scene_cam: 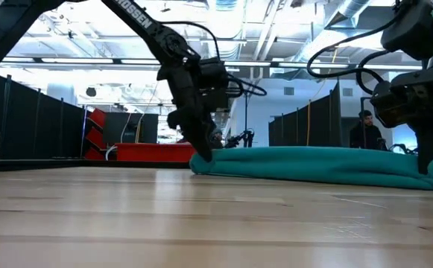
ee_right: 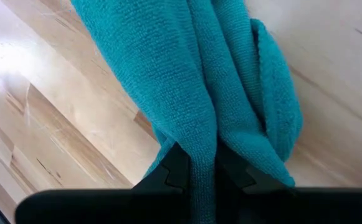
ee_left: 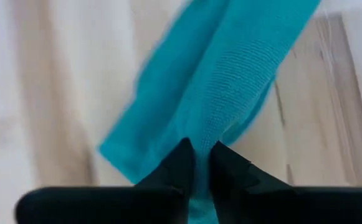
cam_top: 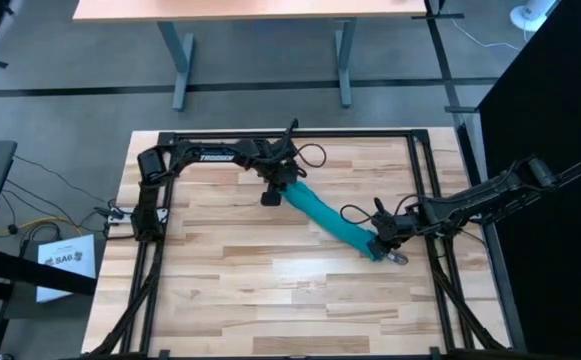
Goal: Roll towel
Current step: Roll the blue towel
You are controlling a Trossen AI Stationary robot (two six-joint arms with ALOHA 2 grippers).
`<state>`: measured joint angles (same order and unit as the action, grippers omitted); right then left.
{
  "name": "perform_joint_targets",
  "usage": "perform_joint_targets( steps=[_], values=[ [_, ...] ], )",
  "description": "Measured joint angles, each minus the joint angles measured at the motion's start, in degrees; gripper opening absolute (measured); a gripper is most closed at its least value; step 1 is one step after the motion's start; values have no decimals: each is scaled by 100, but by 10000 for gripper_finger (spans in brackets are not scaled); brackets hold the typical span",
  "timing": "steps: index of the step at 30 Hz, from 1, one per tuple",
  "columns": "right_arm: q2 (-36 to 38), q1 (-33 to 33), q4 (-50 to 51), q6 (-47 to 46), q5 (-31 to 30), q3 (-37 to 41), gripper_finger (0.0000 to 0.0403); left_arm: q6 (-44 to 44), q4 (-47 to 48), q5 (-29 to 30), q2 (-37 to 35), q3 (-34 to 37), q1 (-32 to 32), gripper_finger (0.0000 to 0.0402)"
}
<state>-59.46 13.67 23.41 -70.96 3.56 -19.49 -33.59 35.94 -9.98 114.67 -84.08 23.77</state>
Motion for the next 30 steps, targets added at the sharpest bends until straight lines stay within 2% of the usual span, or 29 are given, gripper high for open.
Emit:
perform_joint_targets(
  steps=[4, 10, 15, 24, 30],
  values=[
    [-3, 0, 1, 35, 26, 2, 27, -175, 205, 97, 2, -307, 29, 52],
    [-5, 3, 1, 75, 46, 3, 27, -277, -359, 262, 149, -351, 175, 58],
    [-5, 4, 27, 92, -2, 9, 31, -236, 71, 276, 417, -326, 213, 59],
    [-9, 11, 32, 248, -31, -17, 139, -54, 623, 303, 433, -940, 201, 59],
    [-15, 20, 81, 543, -113, -110, 167, -111, 1170, 300, 431, -1204, 201, 62]
  ],
)
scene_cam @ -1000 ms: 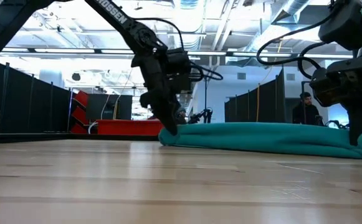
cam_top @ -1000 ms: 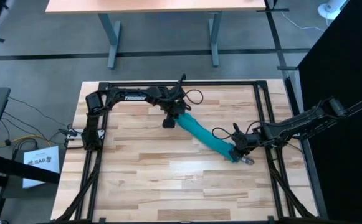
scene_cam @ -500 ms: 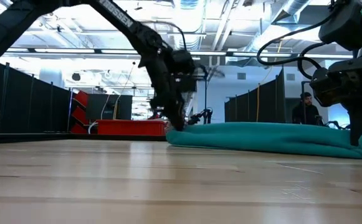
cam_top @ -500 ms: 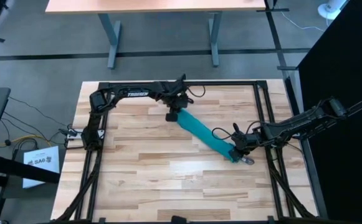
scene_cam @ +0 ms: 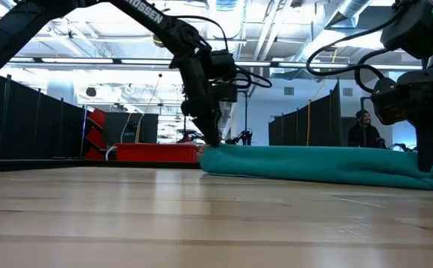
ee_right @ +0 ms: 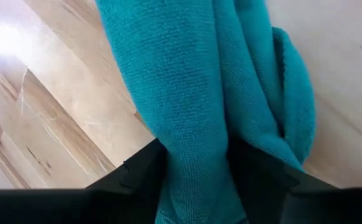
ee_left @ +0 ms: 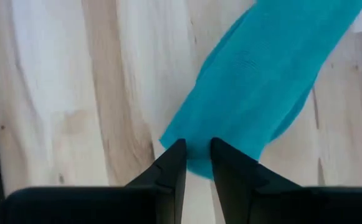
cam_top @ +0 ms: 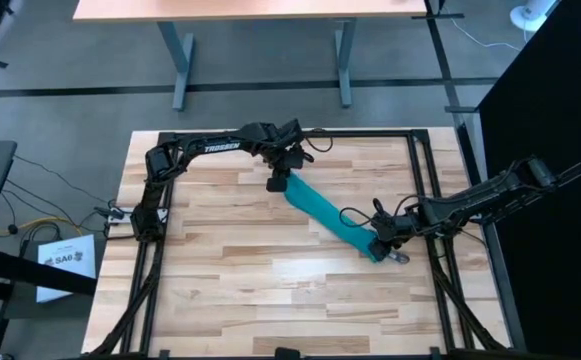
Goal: Roll towel
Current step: Roll the blue towel
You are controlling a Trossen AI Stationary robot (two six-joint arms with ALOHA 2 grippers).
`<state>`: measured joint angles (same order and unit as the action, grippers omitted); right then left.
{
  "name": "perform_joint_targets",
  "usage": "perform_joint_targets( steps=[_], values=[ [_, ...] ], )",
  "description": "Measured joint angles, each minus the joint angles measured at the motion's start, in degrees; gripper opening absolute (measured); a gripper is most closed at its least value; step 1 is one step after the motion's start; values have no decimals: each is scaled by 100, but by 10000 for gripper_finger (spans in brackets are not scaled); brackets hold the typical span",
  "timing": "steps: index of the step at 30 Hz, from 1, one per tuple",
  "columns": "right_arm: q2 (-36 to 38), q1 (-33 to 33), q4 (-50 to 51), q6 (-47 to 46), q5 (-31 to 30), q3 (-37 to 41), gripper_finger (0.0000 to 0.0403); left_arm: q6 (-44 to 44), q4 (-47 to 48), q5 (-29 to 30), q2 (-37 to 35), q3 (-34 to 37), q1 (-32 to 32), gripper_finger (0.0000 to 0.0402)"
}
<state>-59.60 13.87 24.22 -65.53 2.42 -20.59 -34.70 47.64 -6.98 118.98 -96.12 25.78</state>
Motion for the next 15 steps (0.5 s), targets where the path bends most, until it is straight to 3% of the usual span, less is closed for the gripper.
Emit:
perform_joint_targets(
  steps=[6, 11, 15],
  values=[
    [-1, 0, -8, 170, -42, -21, 173, -85, 160, 27, 24, 124, -4, 93],
    [38, 14, 82, 466, -103, -133, 173, 218, 460, 481, 24, 19, -15, 144],
    [139, 130, 1043, 773, -536, -696, 174, 476, 780, 583, 11, -206, -15, 172]
  ],
)
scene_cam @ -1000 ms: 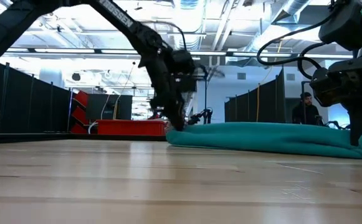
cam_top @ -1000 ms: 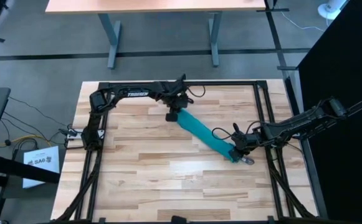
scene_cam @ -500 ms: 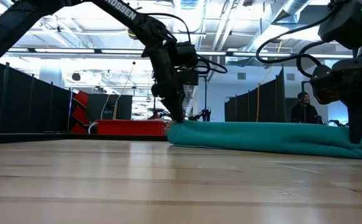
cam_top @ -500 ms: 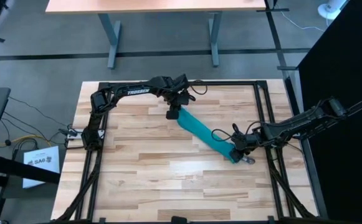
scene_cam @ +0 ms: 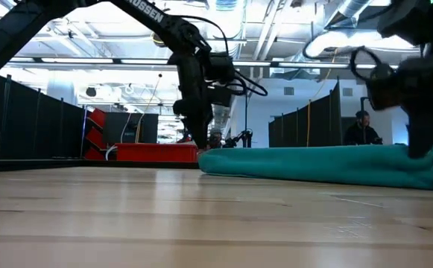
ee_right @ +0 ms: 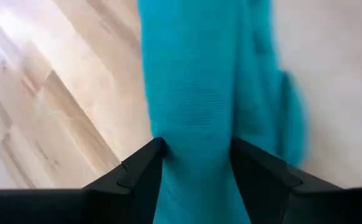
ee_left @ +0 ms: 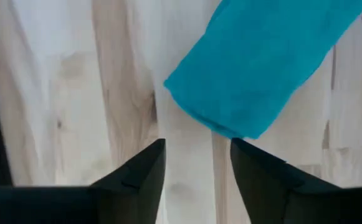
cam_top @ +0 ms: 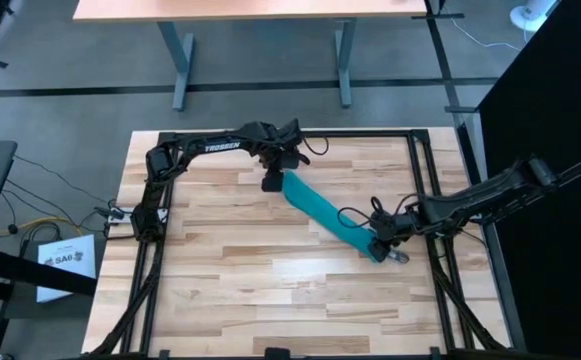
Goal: Roll towel
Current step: Roll the blue towel
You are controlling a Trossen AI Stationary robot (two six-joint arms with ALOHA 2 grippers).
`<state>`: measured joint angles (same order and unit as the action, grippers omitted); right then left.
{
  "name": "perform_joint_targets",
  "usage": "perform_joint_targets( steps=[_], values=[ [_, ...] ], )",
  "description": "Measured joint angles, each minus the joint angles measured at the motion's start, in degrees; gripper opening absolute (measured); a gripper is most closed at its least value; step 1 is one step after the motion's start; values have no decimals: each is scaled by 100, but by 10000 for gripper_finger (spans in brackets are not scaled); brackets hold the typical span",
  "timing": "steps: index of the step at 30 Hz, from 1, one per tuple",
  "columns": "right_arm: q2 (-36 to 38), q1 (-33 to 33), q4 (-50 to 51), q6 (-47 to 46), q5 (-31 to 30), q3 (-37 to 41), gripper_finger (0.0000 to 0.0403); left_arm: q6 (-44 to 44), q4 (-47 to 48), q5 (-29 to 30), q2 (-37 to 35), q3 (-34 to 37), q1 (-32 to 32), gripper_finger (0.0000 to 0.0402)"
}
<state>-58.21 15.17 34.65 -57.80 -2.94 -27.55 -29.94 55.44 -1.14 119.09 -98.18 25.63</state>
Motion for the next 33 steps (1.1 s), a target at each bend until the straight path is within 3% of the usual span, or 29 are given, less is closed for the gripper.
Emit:
perform_joint_targets(
  steps=[4, 10, 16, 21, 25, 28, 33],
  values=[
    [109, -23, 1184, 48, -522, -327, 173, 161, 1, 2, 0, -58, -43, 178],
    [159, -137, 1515, 222, -382, -318, 173, 180, 40, 3, -1, -58, -182, 179],
    [172, -78, 1855, 267, -1092, -856, 173, 217, 102, 148, -32, -60, -314, 179],
    [64, 97, 483, 1128, -1145, -1136, 173, -87, 276, 171, -81, -183, -550, 179],
    [-321, 80, 803, 974, -1073, -976, 173, -455, -99, 142, -83, -191, -761, 179],
    [-568, 125, 574, 735, -619, -674, 173, -629, -586, 146, -83, -191, -818, 179],
    [-687, 296, 512, 237, -582, -390, 173, -690, -1116, 74, -51, -191, -792, 179]
  ],
)
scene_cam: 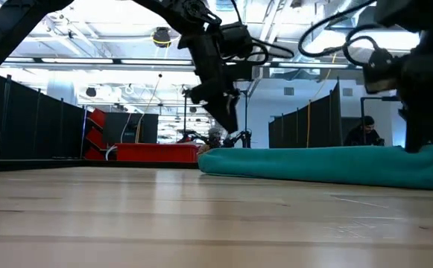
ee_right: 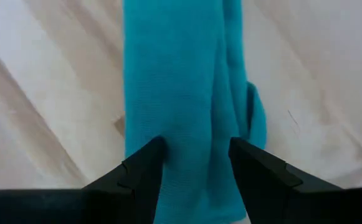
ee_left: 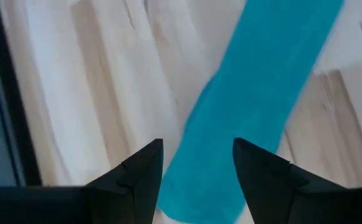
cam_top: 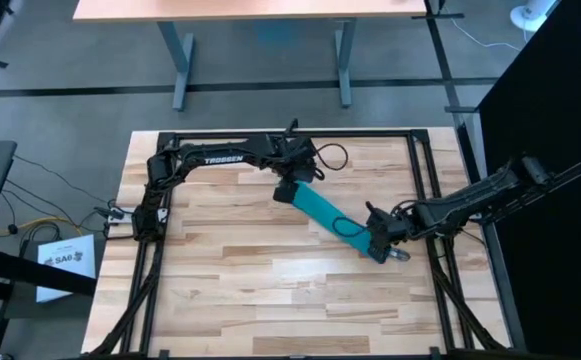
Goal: Roll towel
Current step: Roll the blue towel
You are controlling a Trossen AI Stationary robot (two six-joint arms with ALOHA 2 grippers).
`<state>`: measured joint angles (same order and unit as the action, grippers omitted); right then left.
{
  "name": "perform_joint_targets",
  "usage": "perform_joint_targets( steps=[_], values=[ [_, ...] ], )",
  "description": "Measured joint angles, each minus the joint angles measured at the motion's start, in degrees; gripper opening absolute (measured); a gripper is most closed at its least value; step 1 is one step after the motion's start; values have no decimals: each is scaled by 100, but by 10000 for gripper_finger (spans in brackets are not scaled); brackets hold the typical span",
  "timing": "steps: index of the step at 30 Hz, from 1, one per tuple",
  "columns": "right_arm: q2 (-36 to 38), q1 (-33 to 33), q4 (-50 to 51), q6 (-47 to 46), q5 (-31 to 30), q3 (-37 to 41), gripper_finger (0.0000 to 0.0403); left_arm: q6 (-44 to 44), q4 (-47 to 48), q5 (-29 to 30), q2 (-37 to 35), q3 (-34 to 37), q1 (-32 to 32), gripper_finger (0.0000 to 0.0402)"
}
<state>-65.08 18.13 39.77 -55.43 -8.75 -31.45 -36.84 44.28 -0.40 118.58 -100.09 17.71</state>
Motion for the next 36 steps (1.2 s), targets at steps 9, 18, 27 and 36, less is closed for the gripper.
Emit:
perform_joint_targets(
  steps=[9, 18, 27, 36],
  values=[
    [7, -66, 99, -188, 13, 260, 173, 154, -240, -462, 794, 0, 105, 178],
    [7, -199, -14, 368, 32, 289, 173, 963, 391, -698, 944, -4, 201, 178],
    [8, -1102, -55, 2129, 235, 287, 172, 1640, 998, -948, 860, 157, 361, 178],
    [4, -2146, -464, 3280, 777, 285, 172, 2107, 600, -921, -4, 1423, 254, 178]
  ],
)
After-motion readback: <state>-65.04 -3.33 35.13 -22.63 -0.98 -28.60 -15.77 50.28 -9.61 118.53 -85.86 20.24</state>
